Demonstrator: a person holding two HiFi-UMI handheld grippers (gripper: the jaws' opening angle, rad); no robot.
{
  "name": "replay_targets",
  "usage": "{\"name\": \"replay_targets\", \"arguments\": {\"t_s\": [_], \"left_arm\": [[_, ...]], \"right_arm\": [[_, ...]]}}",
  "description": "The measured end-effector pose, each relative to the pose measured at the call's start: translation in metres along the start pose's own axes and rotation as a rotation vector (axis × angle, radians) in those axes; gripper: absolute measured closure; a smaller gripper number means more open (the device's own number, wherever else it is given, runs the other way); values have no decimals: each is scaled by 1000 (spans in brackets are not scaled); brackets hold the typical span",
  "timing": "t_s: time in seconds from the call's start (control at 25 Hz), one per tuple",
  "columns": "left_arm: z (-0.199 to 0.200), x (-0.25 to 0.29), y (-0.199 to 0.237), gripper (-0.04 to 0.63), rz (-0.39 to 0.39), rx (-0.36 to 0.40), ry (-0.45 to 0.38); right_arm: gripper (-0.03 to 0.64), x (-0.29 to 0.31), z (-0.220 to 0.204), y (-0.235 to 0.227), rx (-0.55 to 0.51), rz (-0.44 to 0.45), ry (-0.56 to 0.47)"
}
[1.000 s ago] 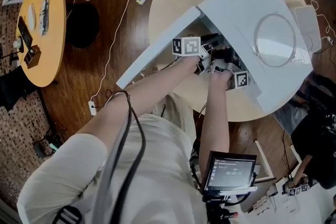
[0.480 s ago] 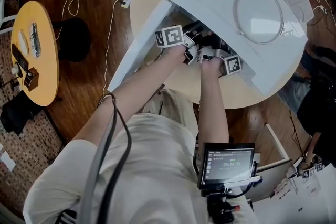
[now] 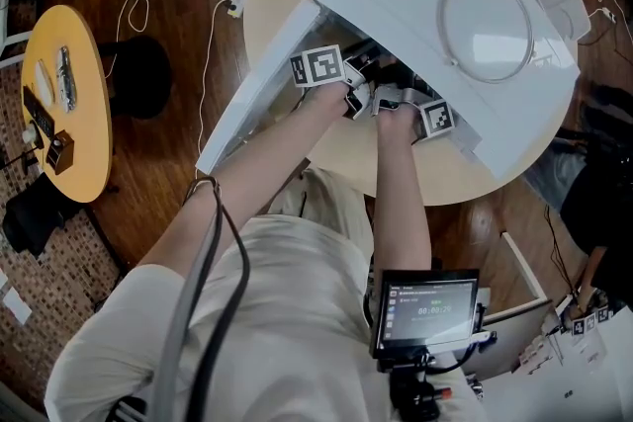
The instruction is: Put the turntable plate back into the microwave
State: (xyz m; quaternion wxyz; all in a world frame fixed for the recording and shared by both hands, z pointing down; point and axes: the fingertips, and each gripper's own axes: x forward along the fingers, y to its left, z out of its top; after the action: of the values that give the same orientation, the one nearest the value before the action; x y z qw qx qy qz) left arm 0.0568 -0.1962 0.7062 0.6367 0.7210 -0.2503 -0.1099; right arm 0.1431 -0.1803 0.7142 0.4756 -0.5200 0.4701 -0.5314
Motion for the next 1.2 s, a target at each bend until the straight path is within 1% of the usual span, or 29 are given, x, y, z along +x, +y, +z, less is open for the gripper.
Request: {"name": "replay_targets", "arguments": {"t_s": [0.24,0.36,0.44,0.56,0.8,1.0,1.2], "left_arm": [[-3,-1,7,535,2,-70,-5],[-3,-3,9,545,-18,-126,-29],[-2,-5,8,549,-31,-147,-46],[-2,-4,8,551,-25,-140,-34],[-1,-2,7,551,-17,-121,-18],[-1,-1,8,552,-6,-124,-21],[1,-2,10,552,4,-125,-22]], "right_arm": [[583,-1,-4,-5,-36,-52,46],[583,-4,-7,-7,-58,-78,71],[580,-8,-9,-9,-69,-97,81],[565,-15,-9,-18,-62,-126,69],[541,-36,-15,-21,-65,-142,82],[541,-50,-19,-23,15,-154,51],[543,-41,-26,-18,40,-145,80]]}}
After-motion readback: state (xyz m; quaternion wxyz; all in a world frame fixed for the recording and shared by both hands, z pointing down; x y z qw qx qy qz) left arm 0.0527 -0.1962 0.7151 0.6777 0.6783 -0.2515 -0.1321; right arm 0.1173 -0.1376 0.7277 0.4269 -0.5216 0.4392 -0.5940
